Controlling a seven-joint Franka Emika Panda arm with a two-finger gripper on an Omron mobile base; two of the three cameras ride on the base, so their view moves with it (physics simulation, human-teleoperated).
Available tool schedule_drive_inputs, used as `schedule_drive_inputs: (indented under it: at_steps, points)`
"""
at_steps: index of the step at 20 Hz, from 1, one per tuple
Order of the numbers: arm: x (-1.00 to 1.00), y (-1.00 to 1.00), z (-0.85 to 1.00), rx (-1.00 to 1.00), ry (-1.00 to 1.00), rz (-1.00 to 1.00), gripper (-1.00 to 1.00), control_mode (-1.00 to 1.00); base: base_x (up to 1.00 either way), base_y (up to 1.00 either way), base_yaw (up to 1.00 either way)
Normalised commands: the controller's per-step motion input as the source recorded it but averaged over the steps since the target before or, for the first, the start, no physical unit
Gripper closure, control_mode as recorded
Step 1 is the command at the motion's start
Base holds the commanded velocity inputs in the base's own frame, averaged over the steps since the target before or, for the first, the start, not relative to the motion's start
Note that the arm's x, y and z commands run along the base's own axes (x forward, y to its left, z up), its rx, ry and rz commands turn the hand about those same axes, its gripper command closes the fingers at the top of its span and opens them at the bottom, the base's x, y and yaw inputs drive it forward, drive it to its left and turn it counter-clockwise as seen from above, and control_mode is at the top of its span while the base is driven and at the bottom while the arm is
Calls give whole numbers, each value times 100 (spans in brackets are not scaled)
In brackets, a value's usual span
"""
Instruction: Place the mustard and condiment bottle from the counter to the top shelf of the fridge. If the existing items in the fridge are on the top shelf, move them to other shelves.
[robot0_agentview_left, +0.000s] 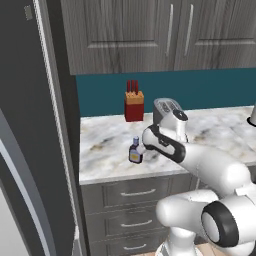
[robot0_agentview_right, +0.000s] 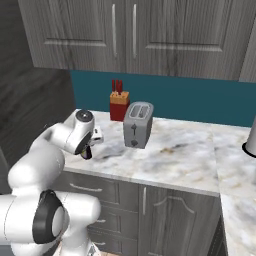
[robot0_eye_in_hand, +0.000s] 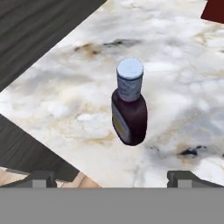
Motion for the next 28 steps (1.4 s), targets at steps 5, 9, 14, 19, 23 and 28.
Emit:
schedule_drive_inputs:
  at_steps: [5, 9, 14, 19, 23, 28]
  points:
    - [32, 0, -20, 0, 0, 3, -100, -100, 0, 0, 0]
    - [34, 0, -25, 0, 0, 3, -100, -100, 0, 0, 0]
    - [35, 2, -23, 0, 0, 2, -100, -100, 0, 0, 0]
    - [28, 9, -21, 0, 0, 2, -100, -100, 0, 0, 0]
    - [23, 20, -20, 0, 0, 0, -100, -100, 0, 0, 0]
    - [15, 7, -20, 0, 0, 1, -100, -100, 0, 0, 0]
